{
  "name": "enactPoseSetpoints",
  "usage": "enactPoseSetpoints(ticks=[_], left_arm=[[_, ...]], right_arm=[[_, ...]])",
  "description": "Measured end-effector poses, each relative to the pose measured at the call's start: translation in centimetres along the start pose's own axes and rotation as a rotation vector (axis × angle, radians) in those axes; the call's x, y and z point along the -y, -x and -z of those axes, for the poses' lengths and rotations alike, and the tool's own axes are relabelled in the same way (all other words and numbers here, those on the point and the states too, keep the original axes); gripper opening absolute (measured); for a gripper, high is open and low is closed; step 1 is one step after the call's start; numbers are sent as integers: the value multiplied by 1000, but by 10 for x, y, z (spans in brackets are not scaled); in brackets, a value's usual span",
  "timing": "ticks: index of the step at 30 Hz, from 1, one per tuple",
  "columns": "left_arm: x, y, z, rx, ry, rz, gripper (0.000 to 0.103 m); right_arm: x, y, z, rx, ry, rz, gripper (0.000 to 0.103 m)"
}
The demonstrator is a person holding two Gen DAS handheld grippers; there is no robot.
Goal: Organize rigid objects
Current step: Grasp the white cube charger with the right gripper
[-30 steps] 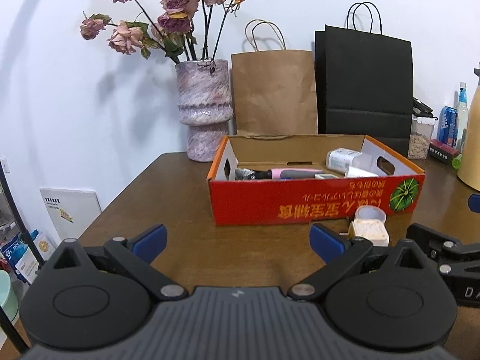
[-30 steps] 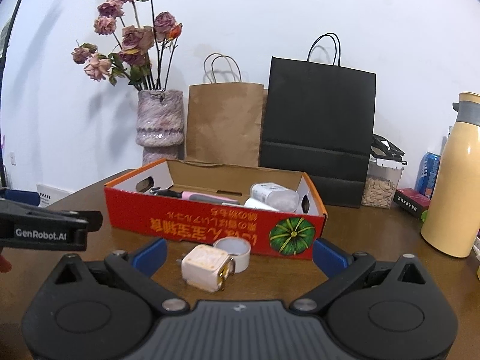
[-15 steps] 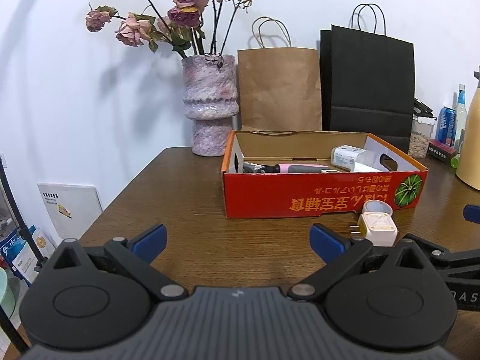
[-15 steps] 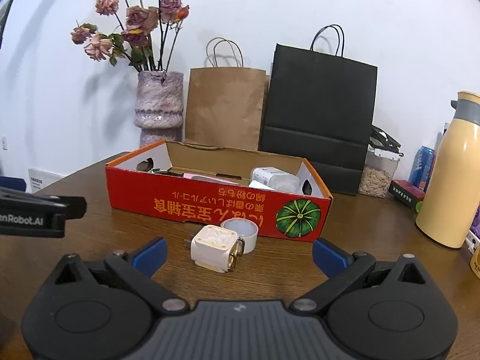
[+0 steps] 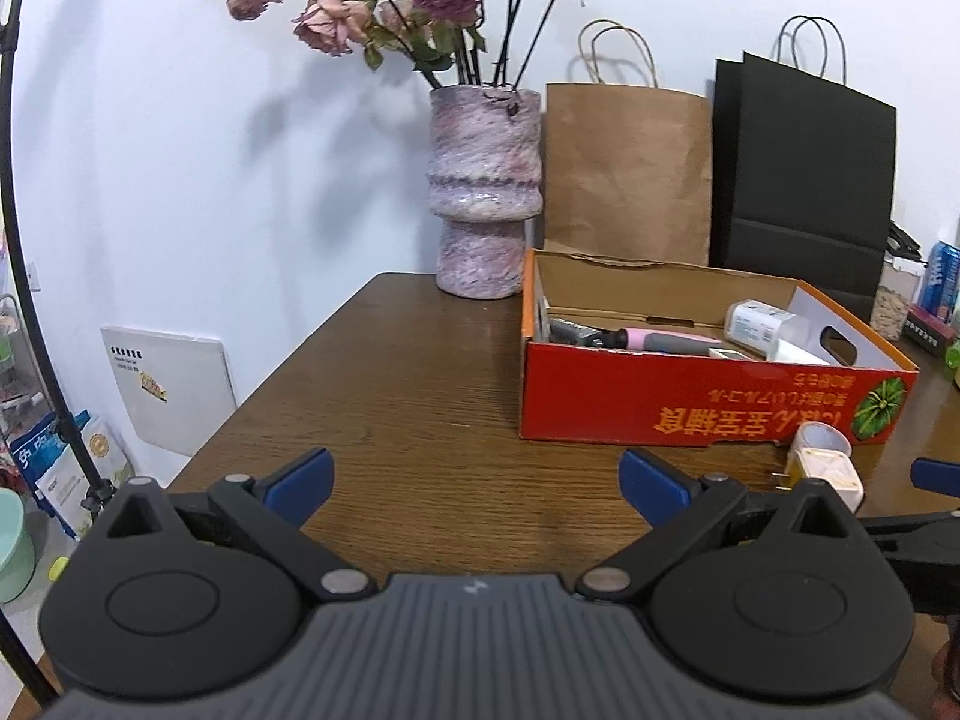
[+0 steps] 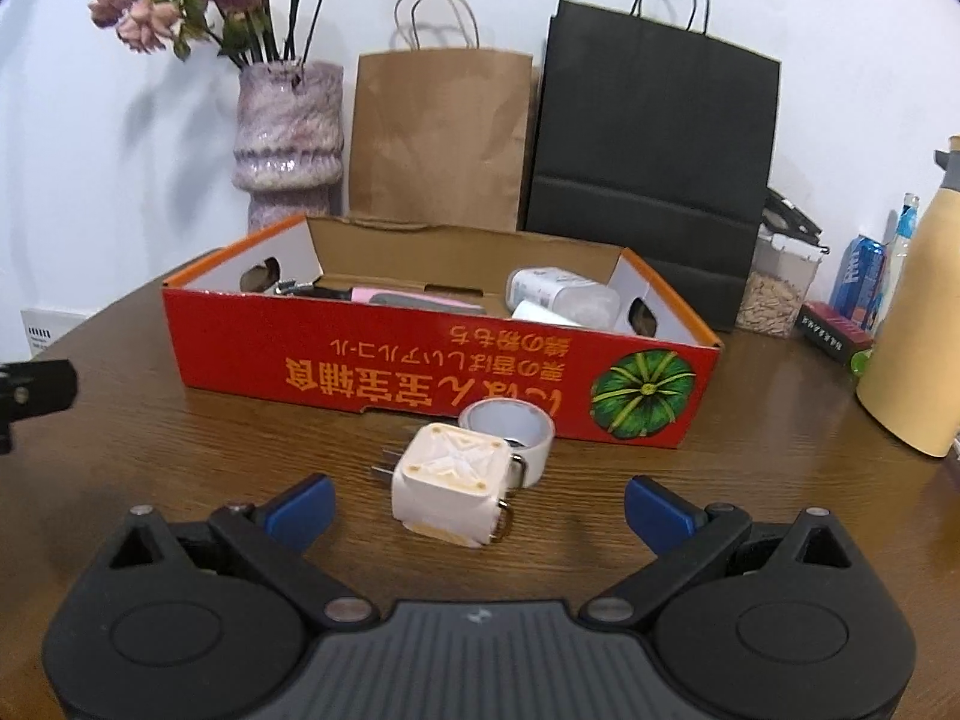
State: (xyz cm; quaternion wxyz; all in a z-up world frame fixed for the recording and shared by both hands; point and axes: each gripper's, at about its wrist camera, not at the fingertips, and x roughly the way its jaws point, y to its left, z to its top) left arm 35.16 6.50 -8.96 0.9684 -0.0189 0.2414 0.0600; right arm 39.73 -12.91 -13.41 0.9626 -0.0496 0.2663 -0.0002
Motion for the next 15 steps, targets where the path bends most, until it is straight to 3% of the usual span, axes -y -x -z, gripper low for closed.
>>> enactPoseSetpoints(ticks=[10, 15], left_arm=[[-8, -23, -4, -32, 23, -11, 103], [-12, -31, -4, -54, 33, -18, 103]], right_arm=[[-13, -32, -11, -58, 1, 38, 101], [-8, -43, -15, -93, -49, 22, 91]])
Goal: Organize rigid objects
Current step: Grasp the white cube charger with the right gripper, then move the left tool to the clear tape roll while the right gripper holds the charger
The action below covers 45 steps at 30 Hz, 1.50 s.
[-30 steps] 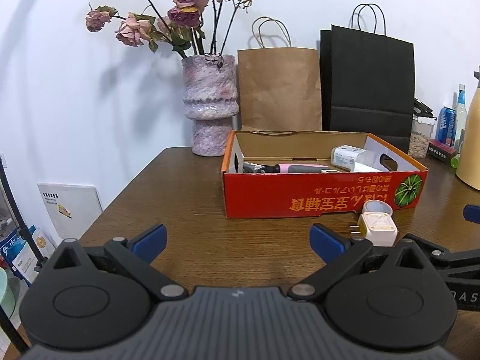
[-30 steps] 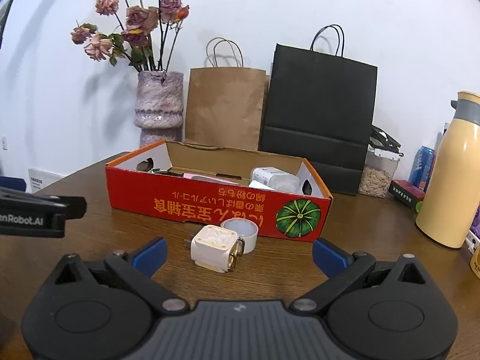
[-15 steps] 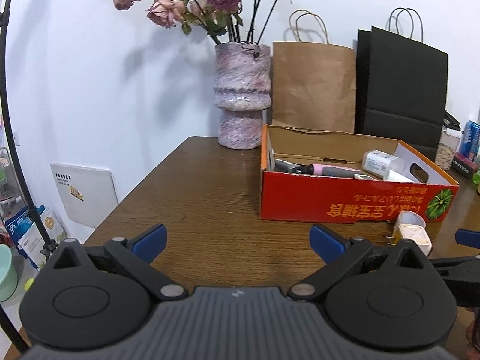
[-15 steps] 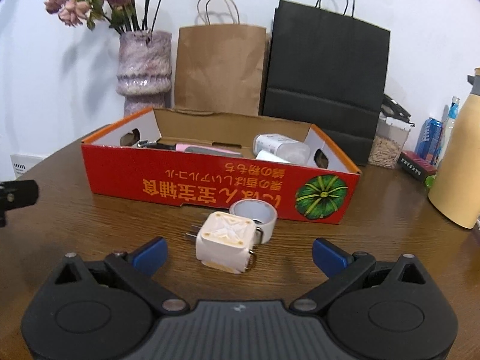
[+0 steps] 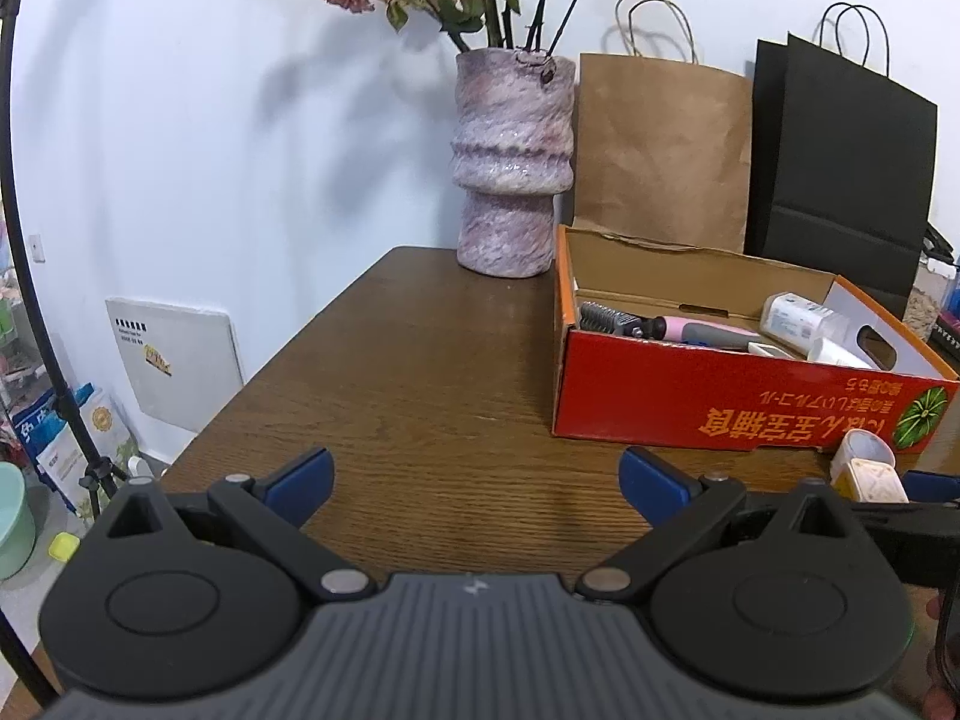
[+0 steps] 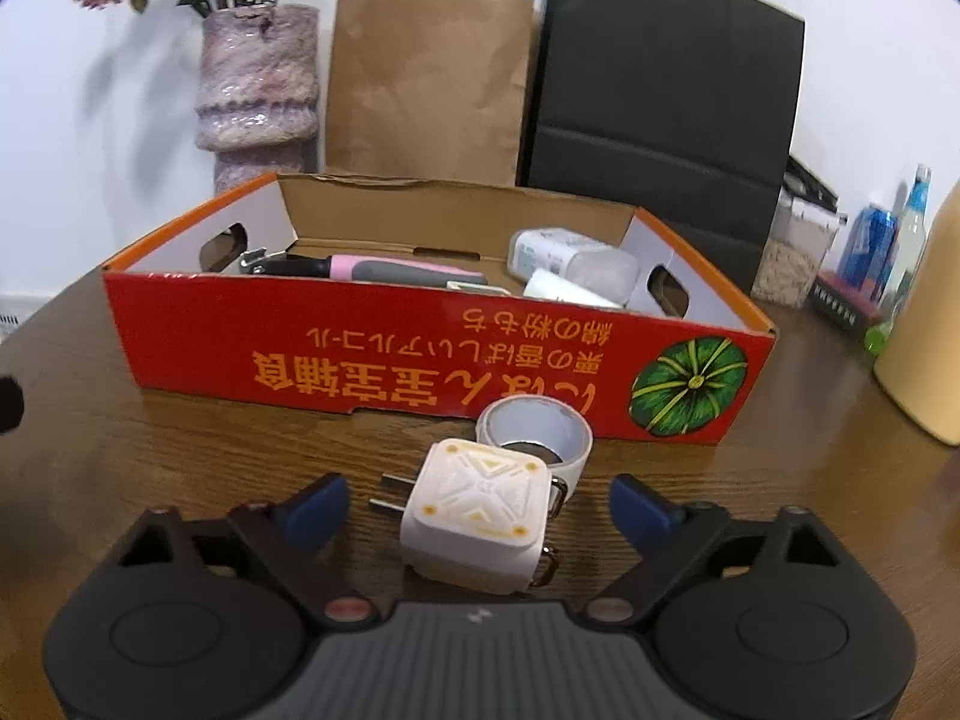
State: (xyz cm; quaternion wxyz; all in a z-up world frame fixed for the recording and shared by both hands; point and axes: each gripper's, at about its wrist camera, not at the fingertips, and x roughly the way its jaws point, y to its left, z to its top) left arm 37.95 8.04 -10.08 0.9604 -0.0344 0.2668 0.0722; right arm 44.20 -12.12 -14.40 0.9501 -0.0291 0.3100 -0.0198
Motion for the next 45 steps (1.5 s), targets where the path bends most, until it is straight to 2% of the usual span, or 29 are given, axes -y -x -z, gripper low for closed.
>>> enactPoseSetpoints(ticks=[5, 13, 23, 33, 45], left_arm=[[0, -1, 1, -6, -4, -1, 103], [0, -1, 2, -9, -5, -1, 103], [-1, 0, 4, -7, -2, -15, 103], [10, 2, 8, -9, -15, -48, 103], [59, 6, 18, -33, -35, -18, 103]], right_arm=[[3, -5, -2, -12, -31, -26, 68], [6, 1, 2, 2, -36, -60, 68], [10, 20, 5, 73, -21, -87, 68], [32, 41, 10, 140, -17, -105, 68], [80, 51, 14, 190, -33, -105, 68]])
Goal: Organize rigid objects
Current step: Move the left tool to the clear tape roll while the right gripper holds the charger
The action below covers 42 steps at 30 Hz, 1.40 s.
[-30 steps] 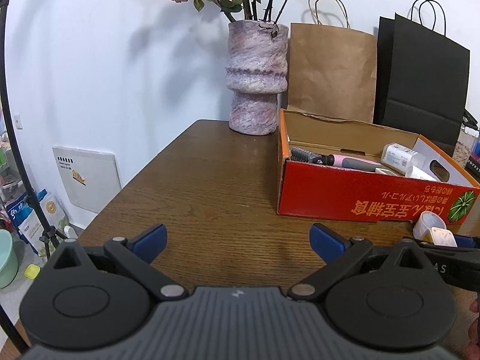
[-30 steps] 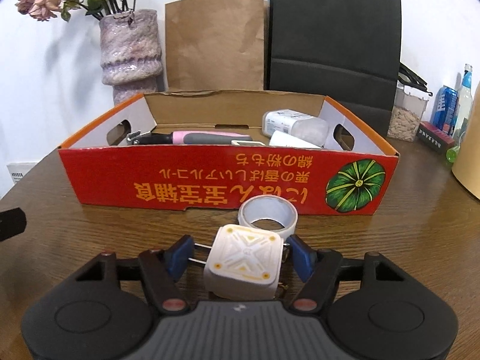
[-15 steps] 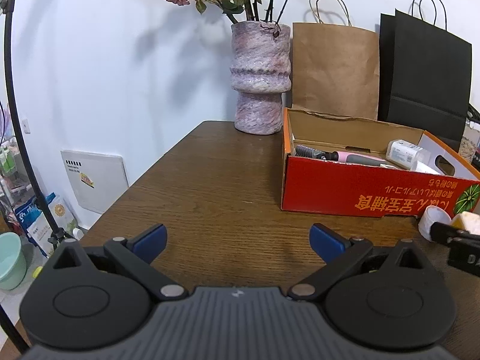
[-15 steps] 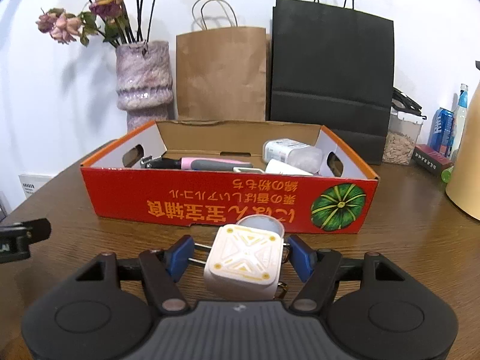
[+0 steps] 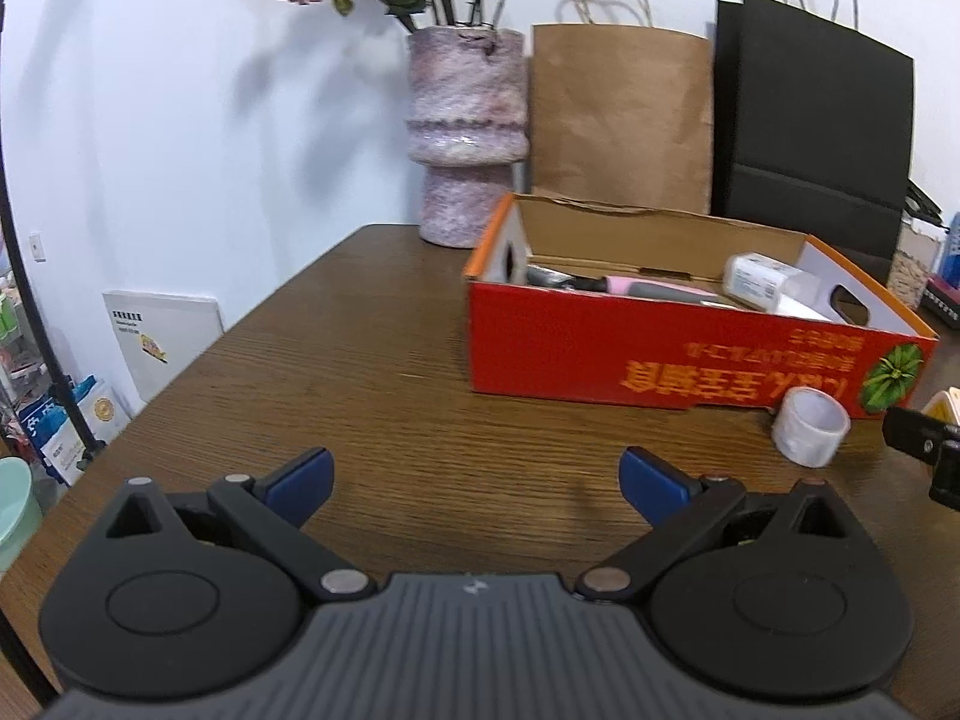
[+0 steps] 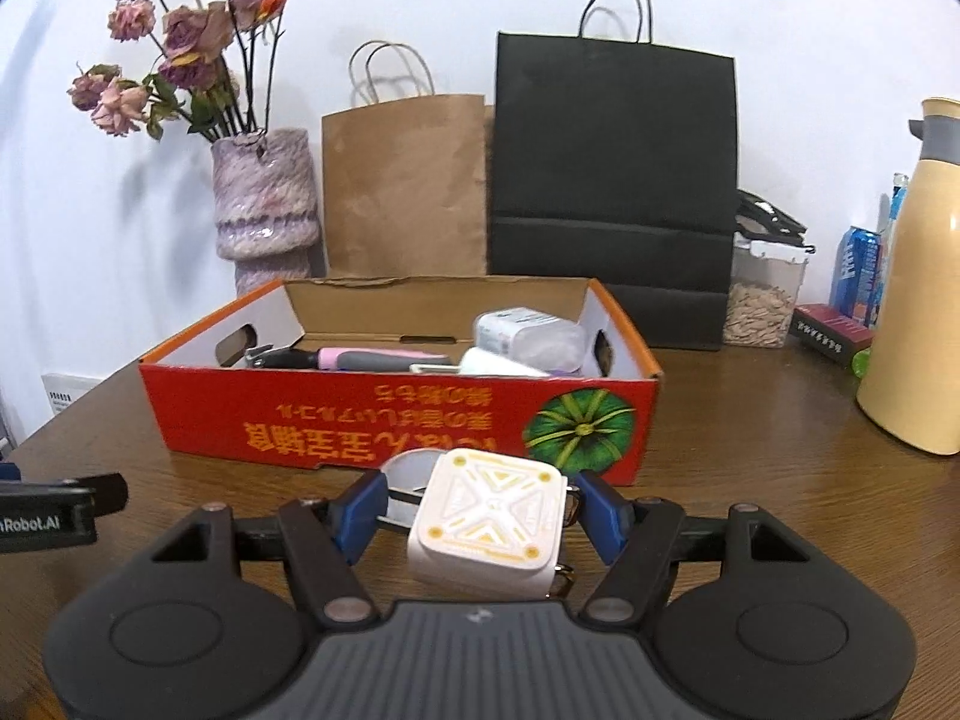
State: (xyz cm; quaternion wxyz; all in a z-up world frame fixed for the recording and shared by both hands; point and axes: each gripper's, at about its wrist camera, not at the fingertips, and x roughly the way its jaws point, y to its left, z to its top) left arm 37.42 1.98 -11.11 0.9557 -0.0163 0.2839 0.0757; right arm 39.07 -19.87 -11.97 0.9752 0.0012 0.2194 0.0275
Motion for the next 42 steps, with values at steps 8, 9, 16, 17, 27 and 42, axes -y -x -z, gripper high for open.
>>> enactPoseSetpoints(ticks=[8, 9, 16, 17, 27, 42], left_arm=[[33, -4, 3, -26, -4, 6, 103], [36, -4, 3, -29, -5, 5, 103], [68, -6, 5, -37, -17, 23, 103], [73, -6, 5, -38, -19, 23, 103], [110, -14, 5, -59, -27, 37, 103], [152, -27, 1, -67, -88, 67, 103]], right_arm=[[34, 4, -1, 17, -12, 8, 68], [38, 4, -1, 20, -11, 9, 68], [62, 5, -2, 33, -5, 10, 68], [66, 4, -1, 36, -1, 12, 68], [96, 2, -5, 52, 11, 16, 68], [123, -12, -9, 50, 8, 17, 68]])
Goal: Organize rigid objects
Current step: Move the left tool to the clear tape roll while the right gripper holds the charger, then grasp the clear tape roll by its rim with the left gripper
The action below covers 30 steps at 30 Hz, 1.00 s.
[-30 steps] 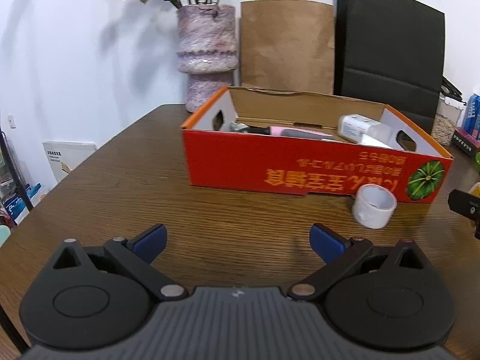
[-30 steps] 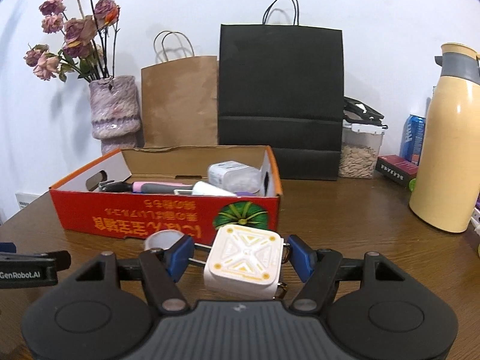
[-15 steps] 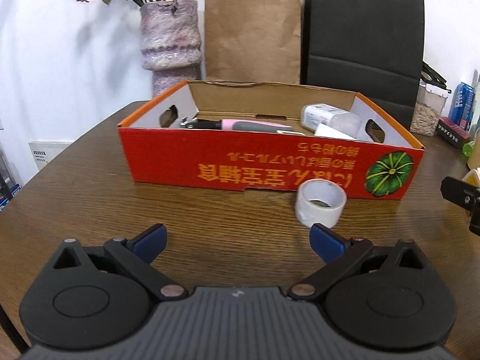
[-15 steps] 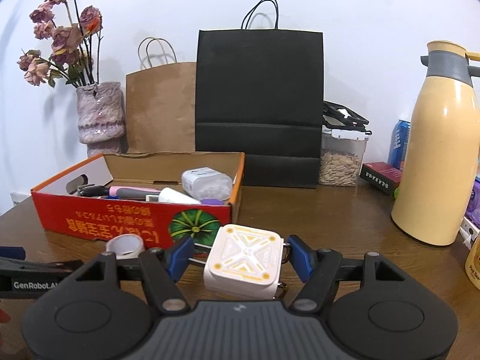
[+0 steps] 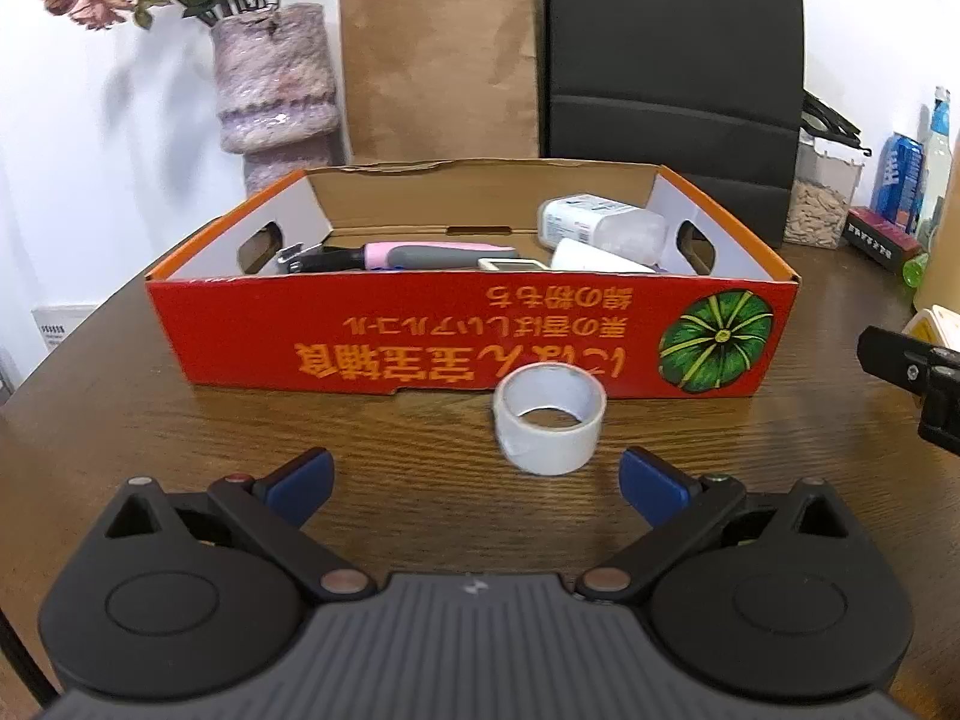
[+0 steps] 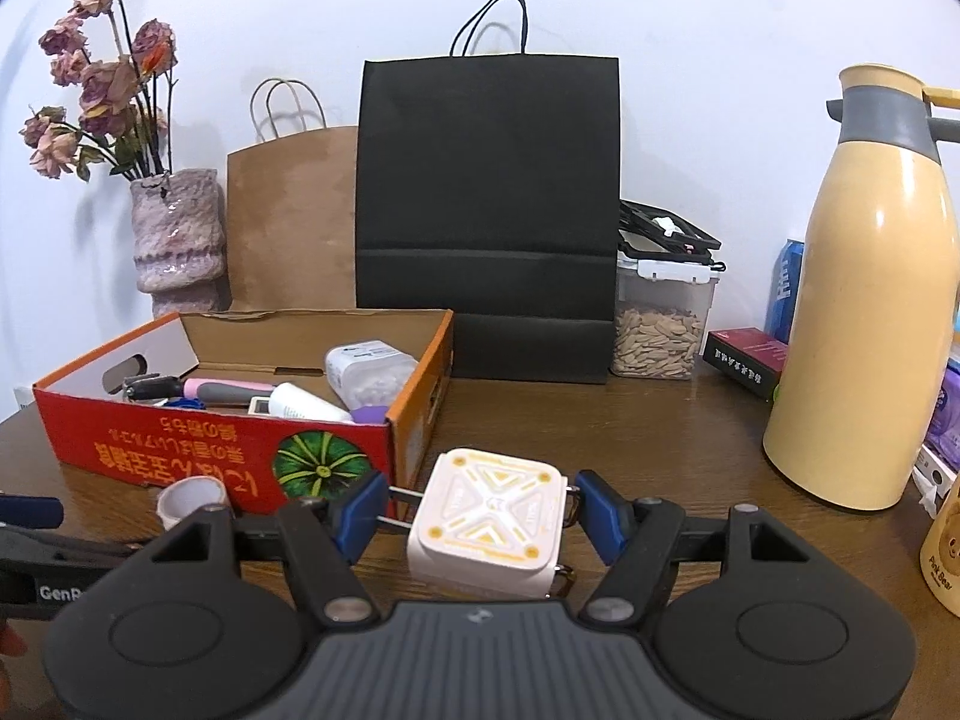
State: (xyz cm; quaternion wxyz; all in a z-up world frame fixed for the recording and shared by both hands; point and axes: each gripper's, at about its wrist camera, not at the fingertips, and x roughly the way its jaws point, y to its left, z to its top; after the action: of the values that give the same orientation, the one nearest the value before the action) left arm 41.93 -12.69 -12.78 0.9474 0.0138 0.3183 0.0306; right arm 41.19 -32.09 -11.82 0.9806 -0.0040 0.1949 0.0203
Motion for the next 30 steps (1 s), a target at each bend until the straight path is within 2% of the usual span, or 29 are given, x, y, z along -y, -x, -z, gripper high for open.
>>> enactPoseSetpoints(ticks=[18, 20, 23, 26, 28, 30], left_arm=[[18, -30, -19, -15, -13, -1, 101], [21, -32, -19, -17, -29, -2, 95], [24, -33, -20, -16, -41, 10, 79], [25, -34, -20, -18, -48, 23, 76], [25, -33, -20, -13, -47, 36, 65], [26, -34, -20, -17, -49, 43, 45]], right_arm=[[5, -21, -1, -1, -1, -9, 68], [4, -24, -1, -1, -1, -8, 68], [4, -26, -1, -1, -8, -16, 68], [2, -26, 0, -5, -5, -14, 68], [2, -26, 1, -6, -7, -16, 68], [2, -26, 1, -8, -10, -17, 68]])
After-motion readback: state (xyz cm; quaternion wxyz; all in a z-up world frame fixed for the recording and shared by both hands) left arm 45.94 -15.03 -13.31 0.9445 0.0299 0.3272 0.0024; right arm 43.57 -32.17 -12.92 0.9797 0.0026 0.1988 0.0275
